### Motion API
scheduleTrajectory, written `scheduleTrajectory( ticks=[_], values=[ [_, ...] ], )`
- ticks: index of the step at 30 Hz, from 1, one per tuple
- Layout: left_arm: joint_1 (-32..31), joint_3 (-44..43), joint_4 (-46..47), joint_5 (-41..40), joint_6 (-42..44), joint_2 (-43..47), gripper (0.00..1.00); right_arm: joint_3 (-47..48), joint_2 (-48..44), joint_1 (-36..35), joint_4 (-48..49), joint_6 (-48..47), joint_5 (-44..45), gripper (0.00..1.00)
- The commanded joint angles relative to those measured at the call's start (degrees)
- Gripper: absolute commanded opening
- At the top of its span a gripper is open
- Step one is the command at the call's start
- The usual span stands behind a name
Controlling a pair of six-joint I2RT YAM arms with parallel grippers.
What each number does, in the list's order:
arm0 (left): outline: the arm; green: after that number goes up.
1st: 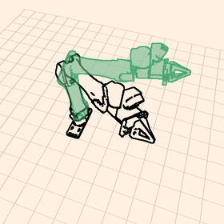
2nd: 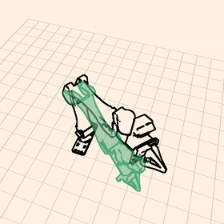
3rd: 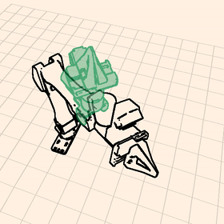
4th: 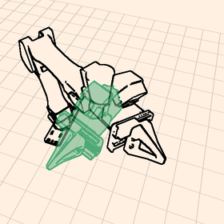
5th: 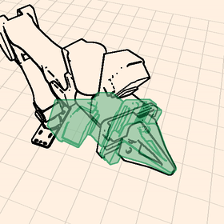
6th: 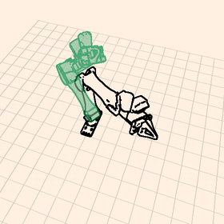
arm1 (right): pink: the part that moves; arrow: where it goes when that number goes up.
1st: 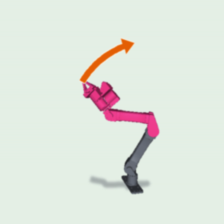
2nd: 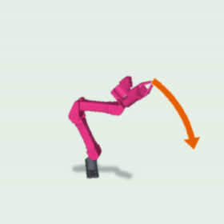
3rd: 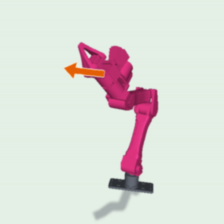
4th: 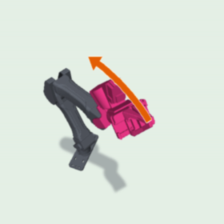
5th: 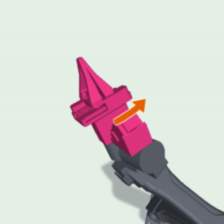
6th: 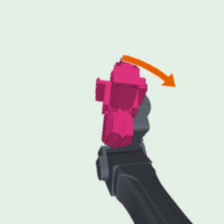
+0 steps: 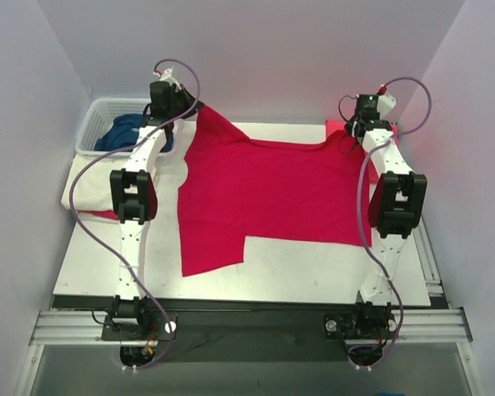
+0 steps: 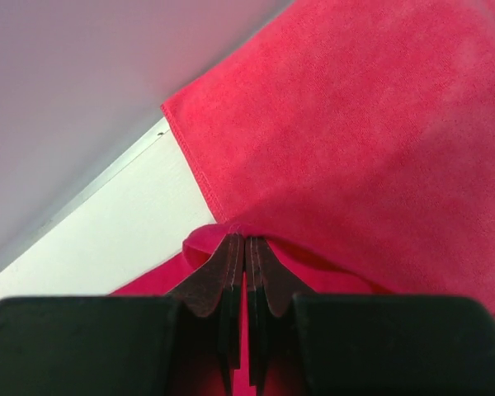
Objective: Fold and stack the t-shirts
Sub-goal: Fold the flattened tshirt in 1/3 of the way
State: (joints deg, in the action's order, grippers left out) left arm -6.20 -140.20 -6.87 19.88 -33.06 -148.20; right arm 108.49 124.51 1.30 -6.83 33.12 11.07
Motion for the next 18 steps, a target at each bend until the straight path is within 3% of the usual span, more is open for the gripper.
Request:
scheduleTrajectory(
  ticks=[1, 18],
  values=[
    [0.8, -0.2, 3.2, -0.5, -1.1, 1.9, 0.0, 2.9, 0.2, 1.9, -1.6, 2.4, -1.8, 0.0],
    [3.7, 35.2, 22.9, 2.4, -7.5, 24.4, 0.0, -8.7, -5.3, 8.0, 2.2, 8.4, -5.7, 0.0]
  ],
)
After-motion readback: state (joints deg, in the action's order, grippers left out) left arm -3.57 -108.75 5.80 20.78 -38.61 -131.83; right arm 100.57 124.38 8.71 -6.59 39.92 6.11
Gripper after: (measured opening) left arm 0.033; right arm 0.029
